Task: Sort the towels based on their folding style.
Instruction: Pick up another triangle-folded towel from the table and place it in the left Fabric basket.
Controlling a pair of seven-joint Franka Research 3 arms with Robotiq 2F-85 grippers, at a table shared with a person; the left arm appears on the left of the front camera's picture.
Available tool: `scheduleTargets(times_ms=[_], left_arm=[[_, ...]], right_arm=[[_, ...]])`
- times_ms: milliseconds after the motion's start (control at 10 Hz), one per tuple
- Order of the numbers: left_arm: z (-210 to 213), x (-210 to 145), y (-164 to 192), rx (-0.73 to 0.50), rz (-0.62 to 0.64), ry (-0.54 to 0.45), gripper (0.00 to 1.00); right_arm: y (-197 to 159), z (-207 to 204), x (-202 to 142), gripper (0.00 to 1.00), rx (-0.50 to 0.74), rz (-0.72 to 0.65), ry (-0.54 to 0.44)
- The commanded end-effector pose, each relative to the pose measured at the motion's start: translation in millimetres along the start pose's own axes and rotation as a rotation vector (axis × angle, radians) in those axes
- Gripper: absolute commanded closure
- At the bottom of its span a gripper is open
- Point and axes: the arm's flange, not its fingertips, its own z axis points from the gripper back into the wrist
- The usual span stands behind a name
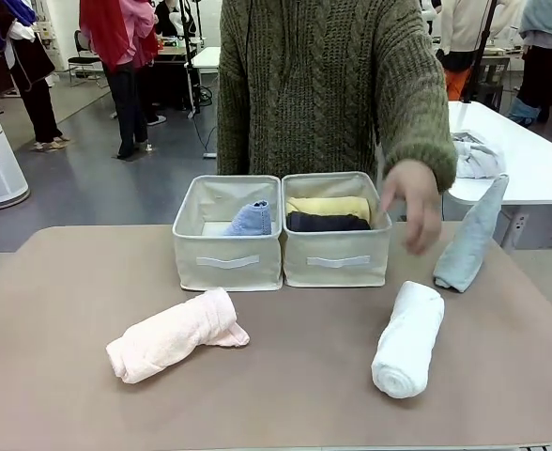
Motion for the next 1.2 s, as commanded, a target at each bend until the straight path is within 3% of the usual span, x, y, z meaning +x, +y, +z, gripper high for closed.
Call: scheduleTargets(times_ms=[0,300,500,800,1100], left_arm=[[1.0,-25.3,42.3,-0.029,-0.098,-0.145,0.0],[19.6,-84.3,90.6,-0.016,-0.152,-0.2,0.0],[48.8,-118.7,95.3,0.037,-0.117,-0.222,0.0],[82.1,-157.8,101.2,-0.083,-0.081,-0.278,0.0],[87.6,-178.1,98.2,-0.117,-0.058,-0.35,0.0]], right_arm=[[-1.2,-1.7,0.9,0.0,0.018,0.015,-0.024],[-1.2,-1.7,0.9,0.0,0.018,0.015,-0.024],[-1.2,-1.7,0.9,0.0,0.018,0.015,-0.024],[-1.2,-1.7,0.9,0.0,0.018,0.015,-0.024],[-1.2,-1.7,0.9,0.0,0.018,0.015,-0.024]])
